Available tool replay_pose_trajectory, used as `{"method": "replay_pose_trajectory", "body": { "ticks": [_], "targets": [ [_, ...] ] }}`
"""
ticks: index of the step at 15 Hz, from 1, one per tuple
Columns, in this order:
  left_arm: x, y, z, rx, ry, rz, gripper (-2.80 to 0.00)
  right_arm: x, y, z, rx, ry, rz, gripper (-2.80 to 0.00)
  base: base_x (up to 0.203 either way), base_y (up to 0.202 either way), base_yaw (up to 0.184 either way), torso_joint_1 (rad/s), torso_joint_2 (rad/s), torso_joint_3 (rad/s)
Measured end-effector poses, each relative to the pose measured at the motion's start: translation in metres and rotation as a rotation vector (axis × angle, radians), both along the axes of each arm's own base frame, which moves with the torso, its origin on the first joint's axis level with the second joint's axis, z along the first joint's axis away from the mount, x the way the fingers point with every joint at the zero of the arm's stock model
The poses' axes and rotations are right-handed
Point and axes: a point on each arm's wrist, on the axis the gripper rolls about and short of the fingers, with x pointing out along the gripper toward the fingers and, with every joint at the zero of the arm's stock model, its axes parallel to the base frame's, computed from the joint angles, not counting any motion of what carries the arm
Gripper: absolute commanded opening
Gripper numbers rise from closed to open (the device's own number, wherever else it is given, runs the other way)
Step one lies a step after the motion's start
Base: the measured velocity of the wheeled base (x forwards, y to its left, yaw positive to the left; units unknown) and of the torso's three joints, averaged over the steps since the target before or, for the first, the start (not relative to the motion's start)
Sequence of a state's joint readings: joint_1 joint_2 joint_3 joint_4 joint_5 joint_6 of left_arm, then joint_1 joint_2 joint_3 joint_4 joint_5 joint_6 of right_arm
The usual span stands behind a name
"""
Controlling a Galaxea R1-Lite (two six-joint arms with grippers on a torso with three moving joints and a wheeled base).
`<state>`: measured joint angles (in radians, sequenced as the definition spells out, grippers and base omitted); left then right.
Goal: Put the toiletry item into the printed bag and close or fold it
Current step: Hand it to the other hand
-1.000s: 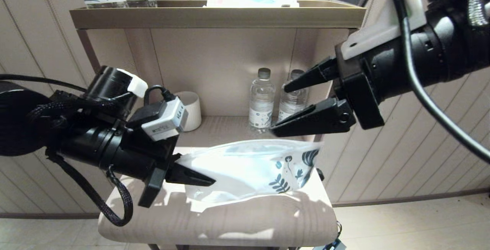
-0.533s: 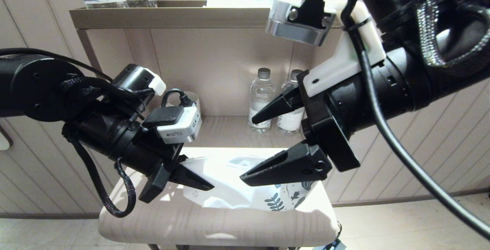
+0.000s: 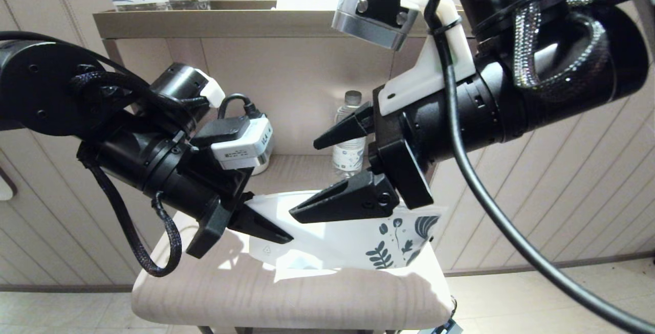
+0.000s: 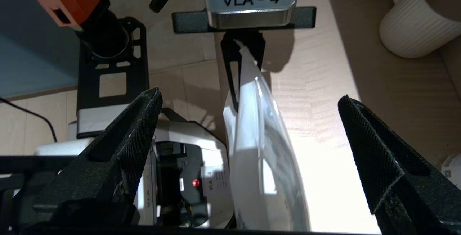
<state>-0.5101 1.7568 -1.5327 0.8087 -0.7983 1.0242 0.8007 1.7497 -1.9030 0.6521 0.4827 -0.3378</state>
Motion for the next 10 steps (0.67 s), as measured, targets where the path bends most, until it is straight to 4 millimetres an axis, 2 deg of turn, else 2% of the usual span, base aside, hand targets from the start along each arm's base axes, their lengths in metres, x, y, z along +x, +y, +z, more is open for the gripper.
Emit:
{"method": "replay_pose_trajectory", "body": {
  "ticks": [7, 10],
  "targets": [
    [0.003, -0.003, -0.002, -0.045, 0.065, -0.012, -2.8, 0.02, 0.023, -0.002, 0.108, 0.072, -0.045, 0.0, 0.0, 0.0, 0.0, 0.0, 0.0, 0.0],
    [0.004, -0.003, -0.006, -0.047, 0.06, -0.018, -2.8, 0.021, 0.024, -0.006, 0.126, 0.158, 0.051, 0.0, 0.0, 0.0, 0.0, 0.0, 0.0, 0.0]
  ]
}}
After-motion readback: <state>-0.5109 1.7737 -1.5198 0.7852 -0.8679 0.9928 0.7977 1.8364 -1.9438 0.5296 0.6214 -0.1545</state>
